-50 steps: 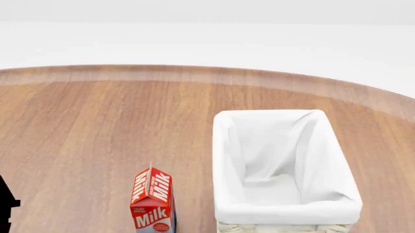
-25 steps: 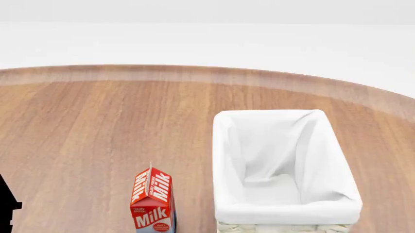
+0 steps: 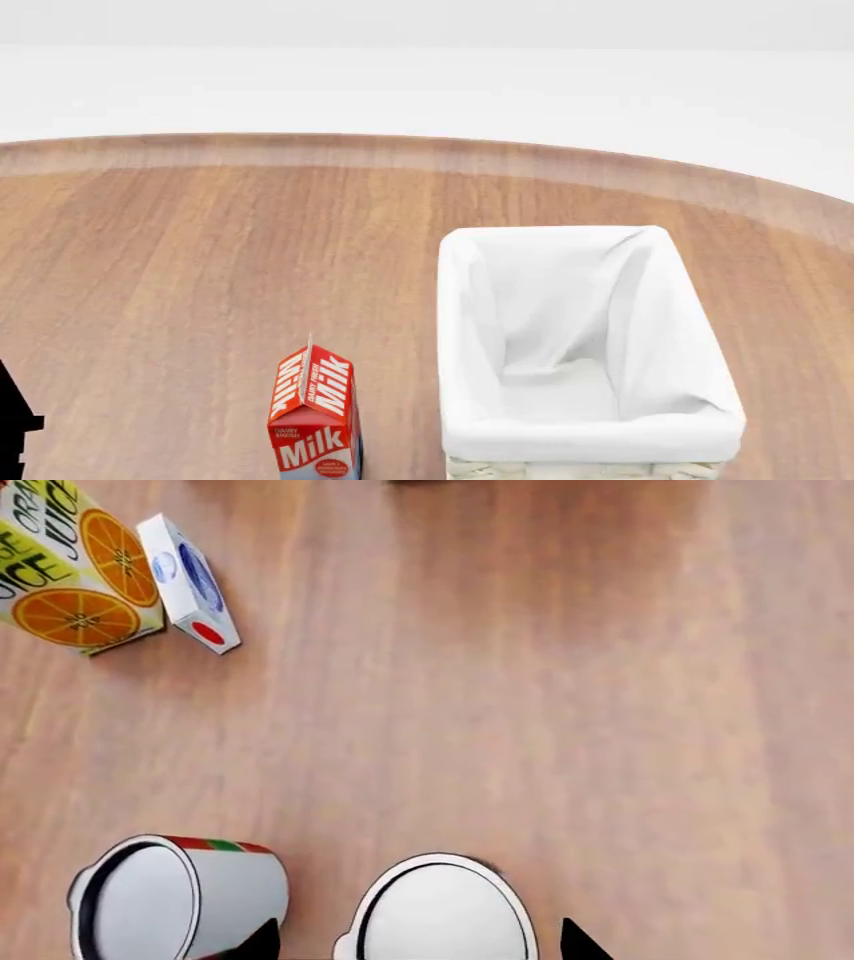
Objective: Pick up the alphabet soup and the tomato sauce, and put them in the basket.
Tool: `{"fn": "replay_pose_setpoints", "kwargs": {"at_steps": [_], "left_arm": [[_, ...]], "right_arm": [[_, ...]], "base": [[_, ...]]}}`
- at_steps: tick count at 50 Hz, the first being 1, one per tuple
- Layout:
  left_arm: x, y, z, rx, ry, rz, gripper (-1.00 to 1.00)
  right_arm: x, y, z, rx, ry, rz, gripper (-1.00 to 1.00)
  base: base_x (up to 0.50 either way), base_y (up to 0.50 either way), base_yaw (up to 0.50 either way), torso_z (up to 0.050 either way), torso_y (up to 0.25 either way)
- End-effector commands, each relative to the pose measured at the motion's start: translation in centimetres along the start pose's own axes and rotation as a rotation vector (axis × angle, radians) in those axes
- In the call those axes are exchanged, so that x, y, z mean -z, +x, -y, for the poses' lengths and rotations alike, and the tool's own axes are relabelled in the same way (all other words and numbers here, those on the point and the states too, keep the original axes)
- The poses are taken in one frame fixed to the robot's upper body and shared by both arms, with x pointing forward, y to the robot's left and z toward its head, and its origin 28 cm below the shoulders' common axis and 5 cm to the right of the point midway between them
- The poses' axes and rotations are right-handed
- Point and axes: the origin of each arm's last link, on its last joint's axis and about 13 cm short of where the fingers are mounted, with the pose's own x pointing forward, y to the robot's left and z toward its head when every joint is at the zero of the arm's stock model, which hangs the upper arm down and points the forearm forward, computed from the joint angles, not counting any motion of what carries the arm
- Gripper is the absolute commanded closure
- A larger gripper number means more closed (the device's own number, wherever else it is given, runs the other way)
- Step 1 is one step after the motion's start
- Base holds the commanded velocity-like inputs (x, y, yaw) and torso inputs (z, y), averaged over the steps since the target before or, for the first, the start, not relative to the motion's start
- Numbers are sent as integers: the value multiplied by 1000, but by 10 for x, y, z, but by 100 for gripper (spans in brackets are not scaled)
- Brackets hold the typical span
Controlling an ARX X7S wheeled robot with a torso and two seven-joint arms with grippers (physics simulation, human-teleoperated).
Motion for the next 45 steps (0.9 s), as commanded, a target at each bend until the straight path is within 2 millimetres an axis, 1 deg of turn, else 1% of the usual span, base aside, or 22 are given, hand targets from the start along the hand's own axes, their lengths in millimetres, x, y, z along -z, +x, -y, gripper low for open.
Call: {"fn": "replay_pose_setpoints", "kwargs": {"at_steps": [1,12,26,45], "left_arm": [[0,0,0,0,0,0,-100],[-1,-1,1,5,-2,1,-100],[0,-2,3,10,-1,-3,-100],[1,-2,2,9,0,-6,-100]], "right_arm": [[6,6,2,-2,6,-4,-100],[10,8,1,-14,17,-1,-100],[18,15,0,-29,34,-14,-100],[24,22,4,-27,50,-18,-100]], "base": [[0,0,0,0,0],[0,0,0,0,0],[0,0,0,0,0],[0,0,0,0,0]]}}
